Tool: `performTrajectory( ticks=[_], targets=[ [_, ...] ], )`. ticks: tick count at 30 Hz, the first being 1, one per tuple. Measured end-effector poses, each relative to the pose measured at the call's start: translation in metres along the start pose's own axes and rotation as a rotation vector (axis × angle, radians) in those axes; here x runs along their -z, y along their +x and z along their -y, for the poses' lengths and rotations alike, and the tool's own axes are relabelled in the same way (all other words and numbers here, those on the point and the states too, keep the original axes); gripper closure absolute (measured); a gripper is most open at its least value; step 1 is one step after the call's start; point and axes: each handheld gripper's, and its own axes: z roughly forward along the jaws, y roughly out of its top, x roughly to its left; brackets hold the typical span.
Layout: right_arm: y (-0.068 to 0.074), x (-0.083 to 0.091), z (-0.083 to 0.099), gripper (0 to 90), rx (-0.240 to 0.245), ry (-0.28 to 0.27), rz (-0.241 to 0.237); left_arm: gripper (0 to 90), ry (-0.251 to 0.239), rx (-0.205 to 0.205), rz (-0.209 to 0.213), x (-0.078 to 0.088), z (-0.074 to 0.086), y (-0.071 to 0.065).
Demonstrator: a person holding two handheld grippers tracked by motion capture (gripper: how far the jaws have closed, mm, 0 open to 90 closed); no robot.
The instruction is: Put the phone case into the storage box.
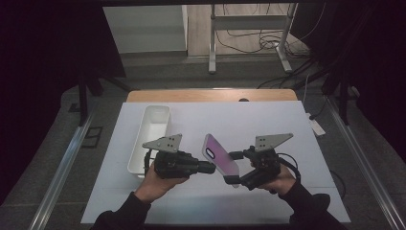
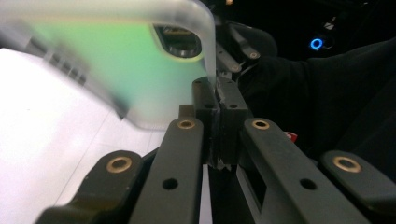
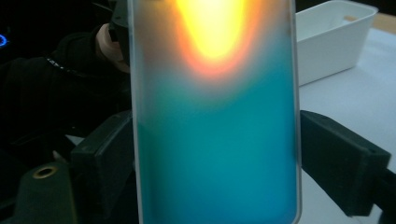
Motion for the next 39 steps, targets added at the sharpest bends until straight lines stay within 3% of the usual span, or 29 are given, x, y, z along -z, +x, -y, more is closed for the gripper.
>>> performTrajectory(
  ticks=[3, 11, 20, 39],
  targets=[
    [0.002, -0.003, 0.001, 4.2, 0.028, 0.025, 0.007, 89.2, 0.012, 0.002, -0.023, 0.002, -0.001, 0.000],
    [0.002, -0.003, 0.002, 2.6, 0.035, 0.029, 0.044, 89.1, 0.030, 0.019, -0.075, 0.004, 0.001, 0.001],
    [0.002, -0.002, 0.003, 2.1, 0.057, 0.047, 0.077, 89.0, 0.058, 0.018, -0.097, 0.004, 0.000, 0.000],
    [0.002, 0.004, 0.008, 0.5, 0.065, 0.096, 0.243, 88.9, 0.087, 0.031, -0.186, 0.010, 0.001, 0.000]
  ],
)
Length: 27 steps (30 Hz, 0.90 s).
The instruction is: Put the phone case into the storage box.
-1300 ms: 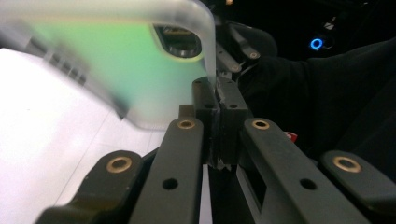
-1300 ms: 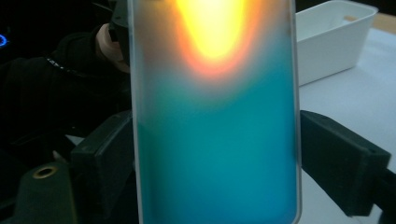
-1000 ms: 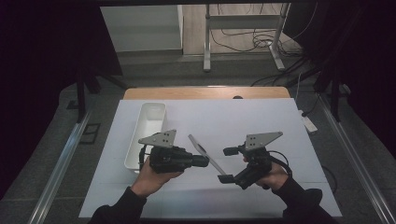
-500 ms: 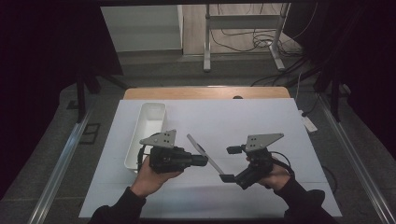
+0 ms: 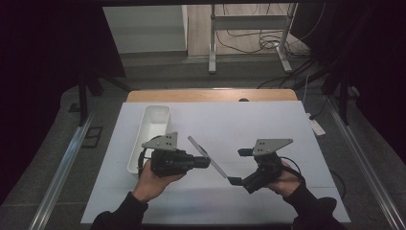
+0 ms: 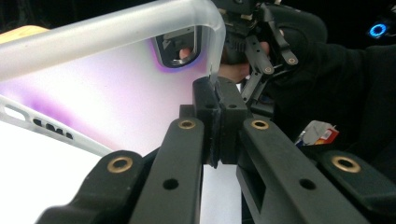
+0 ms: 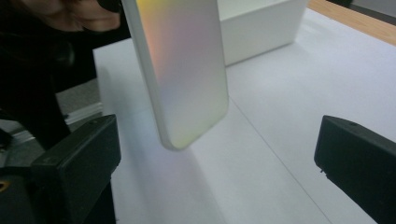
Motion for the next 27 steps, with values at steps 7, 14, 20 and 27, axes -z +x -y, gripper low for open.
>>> performTrajectory(
  ticks=[7, 14, 20, 27],
  targets=[
    [0.000, 0.003, 0.003, 0.0, -0.001, 0.020, 0.054, 88.8, 0.023, 0.002, -0.054, 0.001, 0.001, 0.001],
    [-0.001, 0.008, 0.007, 0.0, -0.004, 0.040, 0.099, 88.8, 0.041, 0.002, -0.102, 0.004, 0.000, 0.002],
    [-0.002, 0.012, 0.013, 0.0, -0.009, 0.057, 0.138, 88.8, 0.059, 0.010, -0.148, 0.004, 0.001, 0.003],
    [-0.003, 0.019, 0.018, 0.0, -0.015, 0.068, 0.175, 88.8, 0.073, 0.026, -0.195, 0.006, 0.001, 0.007]
  ],
)
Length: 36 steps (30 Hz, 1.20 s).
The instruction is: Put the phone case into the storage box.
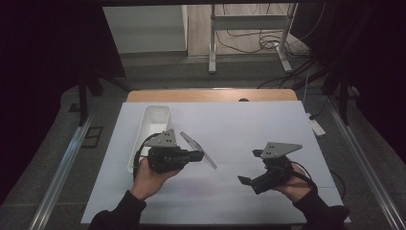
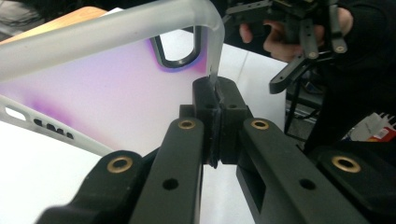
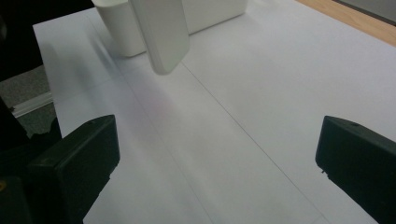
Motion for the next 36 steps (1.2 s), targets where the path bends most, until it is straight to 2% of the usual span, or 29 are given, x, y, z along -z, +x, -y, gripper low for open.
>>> performTrajectory(
  ticks=[7, 14, 30, 36],
  targets=[
    [-0.004, 0.009, 0.008, 0.0, -0.030, 0.005, 0.039, 88.8, 0.012, 0.010, -0.049, 0.002, -0.001, 0.006],
    [-0.007, 0.017, 0.016, 0.0, -0.046, 0.005, 0.082, 88.8, 0.019, 0.015, -0.080, 0.004, -0.003, 0.012],
    [-0.011, 0.031, 0.031, 0.0, -0.083, 0.022, 0.134, 88.8, 0.042, 0.030, -0.121, 0.010, -0.010, 0.026],
    [-0.014, 0.038, 0.038, 0.0, -0.093, 0.033, 0.168, 88.7, 0.053, 0.038, -0.140, 0.015, -0.013, 0.033]
  ],
)
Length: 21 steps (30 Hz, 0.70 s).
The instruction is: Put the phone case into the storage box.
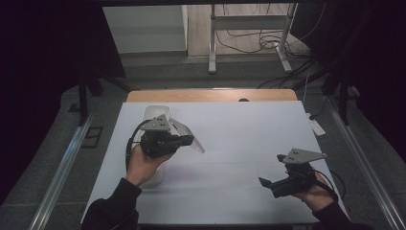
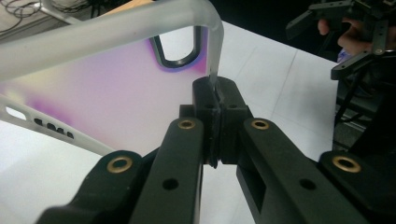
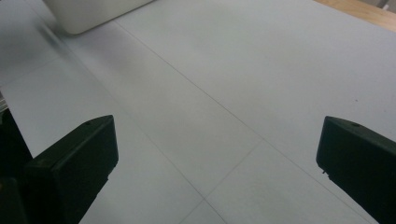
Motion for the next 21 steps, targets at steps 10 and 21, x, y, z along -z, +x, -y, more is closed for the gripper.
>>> performTrajectory(
  ticks=[10, 21],
  targets=[
    [-0.006, 0.009, 0.011, 0.0, -0.025, 0.001, 0.043, 88.8, 0.009, 0.015, -0.031, 0.005, -0.004, 0.010],
    [-0.013, 0.018, 0.022, 0.0, -0.067, 0.008, 0.075, 88.7, 0.015, 0.041, -0.067, 0.012, -0.009, 0.021]
  ],
)
